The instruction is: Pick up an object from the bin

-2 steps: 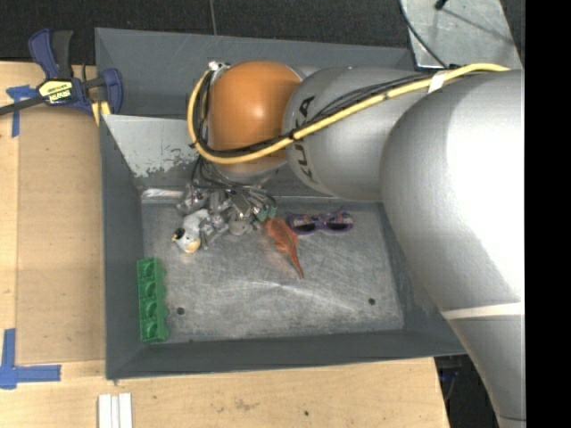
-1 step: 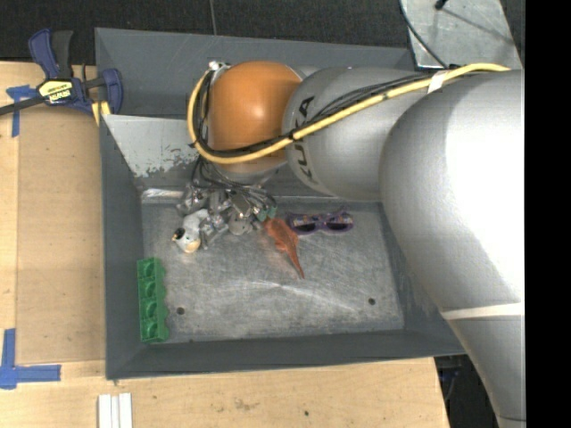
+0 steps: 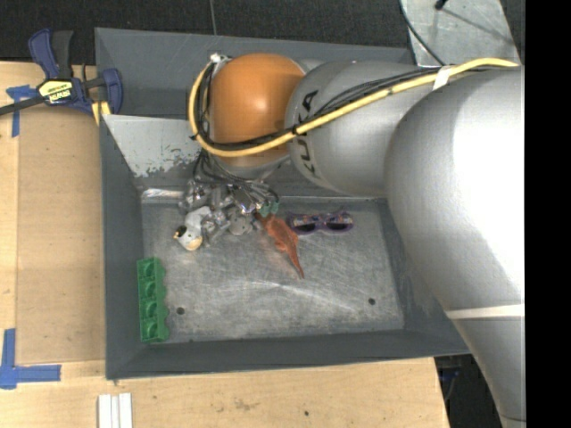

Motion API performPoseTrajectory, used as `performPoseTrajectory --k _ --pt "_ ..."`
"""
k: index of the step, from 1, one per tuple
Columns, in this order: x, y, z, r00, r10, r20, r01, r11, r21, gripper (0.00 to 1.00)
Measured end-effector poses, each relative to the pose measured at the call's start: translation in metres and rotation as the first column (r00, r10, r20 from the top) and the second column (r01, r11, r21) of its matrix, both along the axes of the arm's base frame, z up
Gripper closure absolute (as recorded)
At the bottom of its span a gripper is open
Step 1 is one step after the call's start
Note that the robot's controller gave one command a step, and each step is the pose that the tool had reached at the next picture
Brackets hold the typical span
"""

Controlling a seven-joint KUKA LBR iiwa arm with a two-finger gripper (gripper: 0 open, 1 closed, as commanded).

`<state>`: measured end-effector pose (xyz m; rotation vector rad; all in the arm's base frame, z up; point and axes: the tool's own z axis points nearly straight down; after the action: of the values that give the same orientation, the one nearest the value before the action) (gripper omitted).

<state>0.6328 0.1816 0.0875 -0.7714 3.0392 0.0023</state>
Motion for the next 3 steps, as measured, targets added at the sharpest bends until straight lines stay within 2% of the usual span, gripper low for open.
performPoseTrajectory --k 1,2,3 --pt "0.000 0.000 0.019 1.000 -0.002 0.001 0.002 1.000 0.000 1.00" --pt "0.002 0.000 0.054 1.000 -0.004 0.002 0.004 1.000 0.000 1.00" --pt "0.000 0.000 0.029 1.000 -0.006 -0.005 0.006 1.000 -0.002 1.00"
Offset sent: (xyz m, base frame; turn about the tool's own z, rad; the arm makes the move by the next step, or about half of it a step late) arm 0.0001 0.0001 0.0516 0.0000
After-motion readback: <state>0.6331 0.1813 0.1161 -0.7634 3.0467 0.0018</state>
